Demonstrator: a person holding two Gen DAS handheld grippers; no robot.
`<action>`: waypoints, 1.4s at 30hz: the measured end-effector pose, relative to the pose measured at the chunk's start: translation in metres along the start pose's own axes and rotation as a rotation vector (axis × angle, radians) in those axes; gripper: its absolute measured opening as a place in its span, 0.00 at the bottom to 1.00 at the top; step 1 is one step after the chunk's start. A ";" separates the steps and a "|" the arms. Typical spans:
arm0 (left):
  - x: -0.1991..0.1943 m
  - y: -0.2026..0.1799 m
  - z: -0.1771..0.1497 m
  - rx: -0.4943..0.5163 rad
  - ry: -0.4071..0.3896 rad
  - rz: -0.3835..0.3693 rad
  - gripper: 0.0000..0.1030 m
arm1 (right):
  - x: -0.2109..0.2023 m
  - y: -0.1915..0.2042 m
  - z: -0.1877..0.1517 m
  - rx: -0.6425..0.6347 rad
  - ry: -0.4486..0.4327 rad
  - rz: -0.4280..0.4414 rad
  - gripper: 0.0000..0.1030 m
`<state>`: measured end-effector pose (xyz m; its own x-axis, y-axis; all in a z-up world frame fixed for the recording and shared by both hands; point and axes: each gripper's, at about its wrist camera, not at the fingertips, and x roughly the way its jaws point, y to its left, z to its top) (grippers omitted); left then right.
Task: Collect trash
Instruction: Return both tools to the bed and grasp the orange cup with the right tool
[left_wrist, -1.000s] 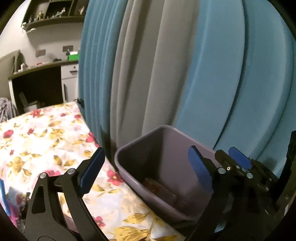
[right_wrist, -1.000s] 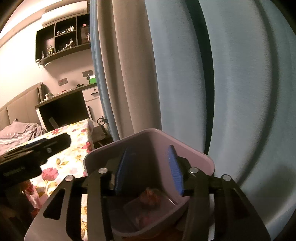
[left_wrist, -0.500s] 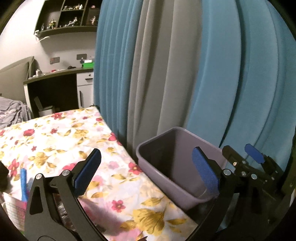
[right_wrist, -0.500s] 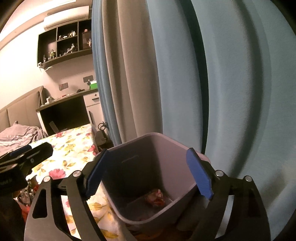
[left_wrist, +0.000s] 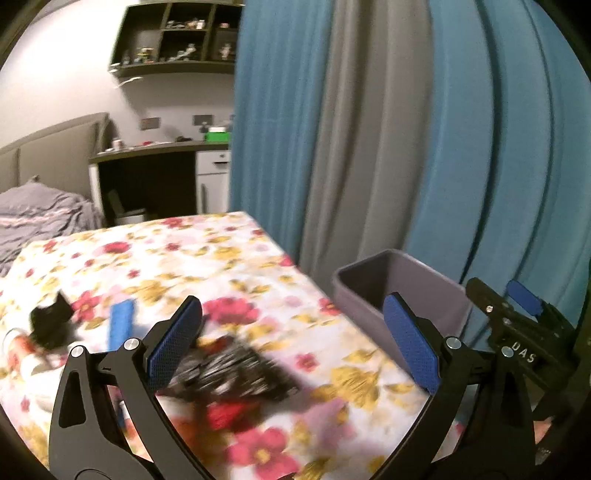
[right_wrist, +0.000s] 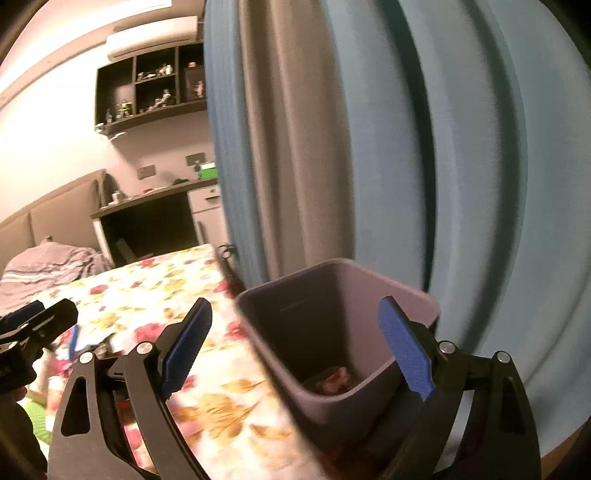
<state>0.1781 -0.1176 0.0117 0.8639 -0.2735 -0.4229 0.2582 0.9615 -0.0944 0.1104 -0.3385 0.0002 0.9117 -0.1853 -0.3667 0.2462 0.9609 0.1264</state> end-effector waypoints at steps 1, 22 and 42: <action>-0.011 0.012 -0.005 -0.019 -0.009 0.015 0.94 | -0.002 0.004 -0.002 -0.003 0.002 0.003 0.85; -0.120 0.160 -0.084 -0.187 0.002 0.332 0.94 | -0.035 0.132 -0.073 -0.100 0.167 0.275 0.85; -0.138 0.203 -0.099 -0.264 0.000 0.396 0.94 | 0.001 0.221 -0.108 -0.168 0.361 0.416 0.75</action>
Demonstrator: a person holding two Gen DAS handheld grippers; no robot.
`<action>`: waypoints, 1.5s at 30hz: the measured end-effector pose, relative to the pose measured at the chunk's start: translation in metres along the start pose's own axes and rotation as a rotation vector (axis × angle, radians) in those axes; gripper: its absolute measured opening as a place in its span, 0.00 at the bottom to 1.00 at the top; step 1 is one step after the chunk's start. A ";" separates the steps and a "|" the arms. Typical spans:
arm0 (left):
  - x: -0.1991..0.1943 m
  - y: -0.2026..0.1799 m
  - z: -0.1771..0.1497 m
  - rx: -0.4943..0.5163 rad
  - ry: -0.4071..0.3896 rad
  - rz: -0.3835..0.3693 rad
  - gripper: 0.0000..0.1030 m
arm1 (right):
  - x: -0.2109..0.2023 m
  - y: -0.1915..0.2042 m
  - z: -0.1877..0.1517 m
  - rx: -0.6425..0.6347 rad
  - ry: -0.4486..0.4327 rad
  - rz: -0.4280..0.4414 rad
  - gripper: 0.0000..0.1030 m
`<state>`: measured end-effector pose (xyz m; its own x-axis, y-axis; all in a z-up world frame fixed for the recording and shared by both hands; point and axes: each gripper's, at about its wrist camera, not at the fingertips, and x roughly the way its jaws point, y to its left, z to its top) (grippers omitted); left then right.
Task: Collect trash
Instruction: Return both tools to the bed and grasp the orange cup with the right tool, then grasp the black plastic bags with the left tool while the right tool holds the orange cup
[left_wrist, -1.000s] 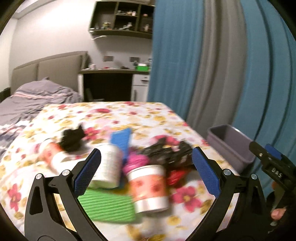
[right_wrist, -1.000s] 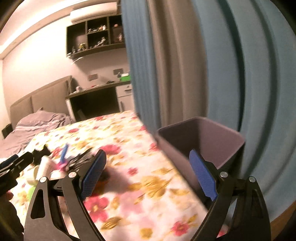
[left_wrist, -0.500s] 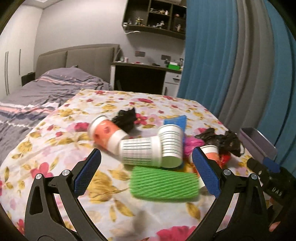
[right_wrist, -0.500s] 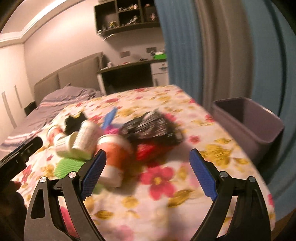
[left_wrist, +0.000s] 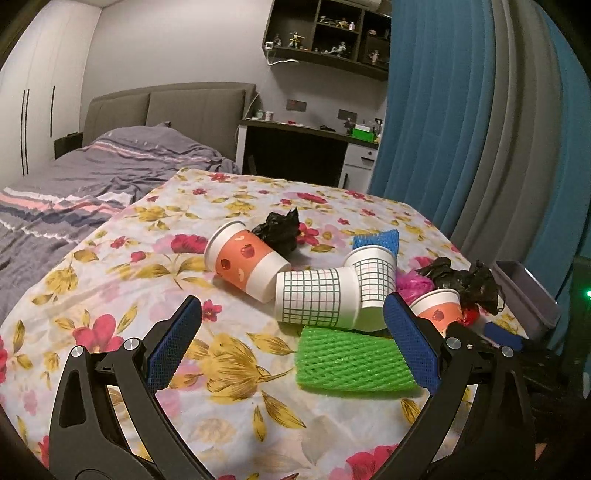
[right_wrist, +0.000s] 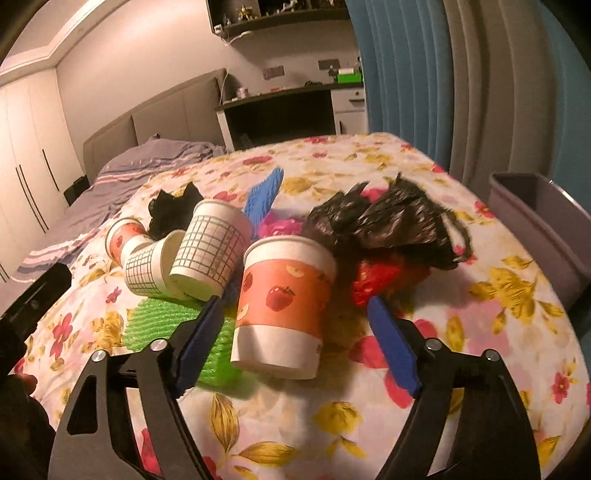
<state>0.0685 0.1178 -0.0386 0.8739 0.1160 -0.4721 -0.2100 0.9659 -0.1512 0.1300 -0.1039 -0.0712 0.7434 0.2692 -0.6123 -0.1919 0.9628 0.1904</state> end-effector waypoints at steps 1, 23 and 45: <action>0.000 0.000 0.000 0.001 0.000 0.000 0.94 | 0.003 0.000 0.000 0.002 0.007 0.003 0.74; 0.008 -0.016 -0.003 0.032 0.013 -0.056 0.94 | -0.016 -0.014 -0.017 0.002 0.014 0.053 0.55; 0.075 -0.173 0.005 0.254 0.110 -0.361 0.85 | -0.076 -0.120 -0.016 0.160 -0.154 -0.135 0.56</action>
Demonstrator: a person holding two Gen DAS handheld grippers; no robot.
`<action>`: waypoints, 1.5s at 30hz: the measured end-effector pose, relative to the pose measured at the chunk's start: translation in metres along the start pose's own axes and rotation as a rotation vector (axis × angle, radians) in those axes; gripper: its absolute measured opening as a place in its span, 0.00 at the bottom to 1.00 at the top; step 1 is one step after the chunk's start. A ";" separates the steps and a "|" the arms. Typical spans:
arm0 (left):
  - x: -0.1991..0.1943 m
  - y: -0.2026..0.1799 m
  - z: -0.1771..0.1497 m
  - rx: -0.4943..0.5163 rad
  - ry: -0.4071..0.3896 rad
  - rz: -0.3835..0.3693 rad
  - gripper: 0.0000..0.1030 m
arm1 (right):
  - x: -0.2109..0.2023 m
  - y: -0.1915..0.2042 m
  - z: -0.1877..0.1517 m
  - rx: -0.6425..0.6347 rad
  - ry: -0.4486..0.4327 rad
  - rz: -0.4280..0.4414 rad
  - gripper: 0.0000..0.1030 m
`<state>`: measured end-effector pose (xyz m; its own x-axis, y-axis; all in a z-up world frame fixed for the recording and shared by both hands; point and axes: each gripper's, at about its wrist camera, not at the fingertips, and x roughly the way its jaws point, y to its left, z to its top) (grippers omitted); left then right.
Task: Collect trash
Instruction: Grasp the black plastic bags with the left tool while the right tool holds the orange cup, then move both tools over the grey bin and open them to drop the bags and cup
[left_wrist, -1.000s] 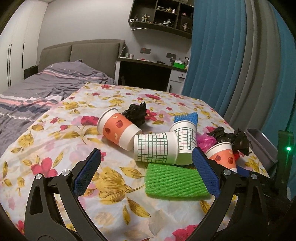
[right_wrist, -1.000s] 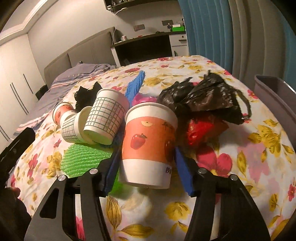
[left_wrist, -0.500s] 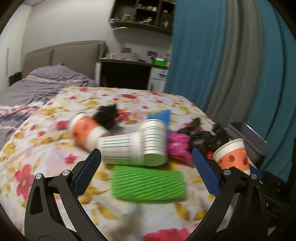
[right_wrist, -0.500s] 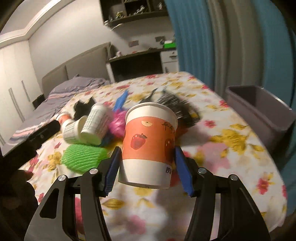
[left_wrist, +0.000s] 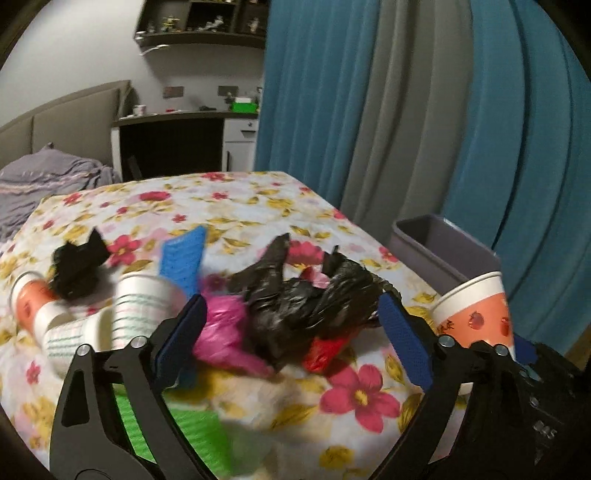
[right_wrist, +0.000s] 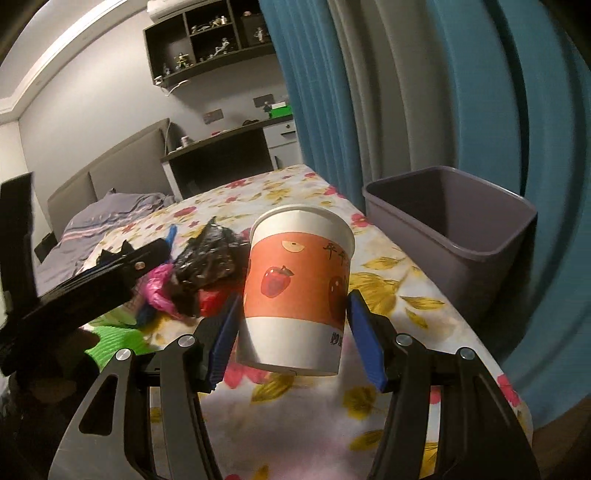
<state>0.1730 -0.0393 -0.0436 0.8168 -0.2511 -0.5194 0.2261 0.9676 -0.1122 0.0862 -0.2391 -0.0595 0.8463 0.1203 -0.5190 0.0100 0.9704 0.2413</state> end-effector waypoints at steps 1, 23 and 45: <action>0.007 -0.005 0.001 0.015 0.014 -0.002 0.84 | 0.000 -0.002 0.000 0.005 0.001 -0.001 0.56; 0.048 -0.009 0.000 0.030 0.113 -0.027 0.07 | 0.005 -0.026 0.003 0.047 0.011 -0.003 0.56; -0.016 -0.038 0.071 -0.024 -0.076 -0.185 0.02 | -0.012 -0.045 0.028 0.039 -0.089 -0.060 0.56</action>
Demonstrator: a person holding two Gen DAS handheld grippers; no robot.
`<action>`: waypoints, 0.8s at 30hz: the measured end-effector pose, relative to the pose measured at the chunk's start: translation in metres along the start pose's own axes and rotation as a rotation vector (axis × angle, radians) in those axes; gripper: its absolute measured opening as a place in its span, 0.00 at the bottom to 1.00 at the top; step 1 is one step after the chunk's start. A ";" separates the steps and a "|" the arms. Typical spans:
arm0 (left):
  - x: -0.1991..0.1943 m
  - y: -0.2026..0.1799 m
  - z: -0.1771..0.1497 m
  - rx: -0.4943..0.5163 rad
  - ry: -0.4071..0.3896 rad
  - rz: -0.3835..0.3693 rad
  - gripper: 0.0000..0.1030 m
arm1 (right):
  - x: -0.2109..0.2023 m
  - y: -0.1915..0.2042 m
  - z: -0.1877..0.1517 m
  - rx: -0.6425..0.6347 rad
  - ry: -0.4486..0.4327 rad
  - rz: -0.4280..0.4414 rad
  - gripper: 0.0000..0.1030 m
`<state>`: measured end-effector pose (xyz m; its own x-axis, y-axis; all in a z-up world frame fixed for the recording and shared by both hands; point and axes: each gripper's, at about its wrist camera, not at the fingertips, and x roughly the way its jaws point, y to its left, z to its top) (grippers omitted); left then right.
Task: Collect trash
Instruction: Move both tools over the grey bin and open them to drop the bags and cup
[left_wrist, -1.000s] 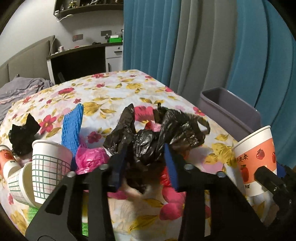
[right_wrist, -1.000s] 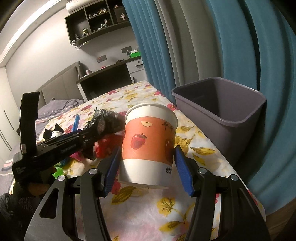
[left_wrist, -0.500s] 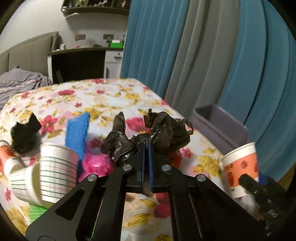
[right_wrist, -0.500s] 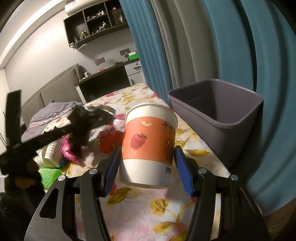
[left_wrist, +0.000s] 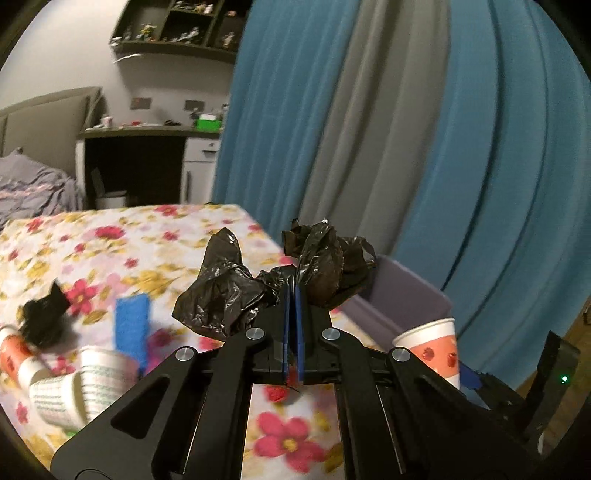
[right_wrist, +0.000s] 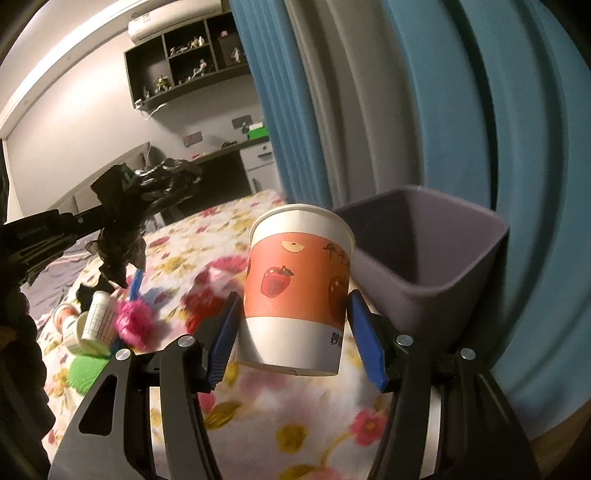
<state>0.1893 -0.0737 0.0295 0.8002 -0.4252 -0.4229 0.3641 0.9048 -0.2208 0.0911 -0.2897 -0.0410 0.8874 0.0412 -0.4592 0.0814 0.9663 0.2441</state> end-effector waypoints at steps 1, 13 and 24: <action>0.004 -0.005 0.002 0.006 -0.001 -0.012 0.02 | -0.001 -0.003 0.004 -0.001 -0.012 -0.012 0.56; 0.113 -0.097 0.024 0.103 0.025 -0.186 0.02 | 0.019 -0.071 0.061 0.023 -0.116 -0.173 0.56; 0.210 -0.126 0.009 0.072 0.158 -0.269 0.02 | 0.040 -0.110 0.065 0.052 -0.107 -0.244 0.56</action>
<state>0.3156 -0.2771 -0.0235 0.5889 -0.6424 -0.4904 0.5897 0.7565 -0.2827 0.1474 -0.4105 -0.0308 0.8810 -0.2213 -0.4181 0.3199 0.9298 0.1819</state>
